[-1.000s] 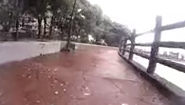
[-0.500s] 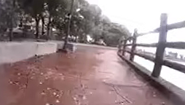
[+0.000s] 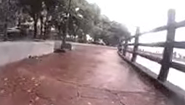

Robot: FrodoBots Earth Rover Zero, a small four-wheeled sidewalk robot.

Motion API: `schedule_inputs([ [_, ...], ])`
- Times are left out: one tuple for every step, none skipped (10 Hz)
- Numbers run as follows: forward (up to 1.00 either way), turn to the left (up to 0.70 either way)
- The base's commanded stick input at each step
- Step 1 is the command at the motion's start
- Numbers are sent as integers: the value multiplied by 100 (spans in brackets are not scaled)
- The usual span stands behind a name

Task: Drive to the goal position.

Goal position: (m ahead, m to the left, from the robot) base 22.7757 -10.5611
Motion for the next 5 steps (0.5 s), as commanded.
schedule_inputs([
  [50,0],
  [50,0],
  [50,0],
  [50,0],
  [50,0],
])
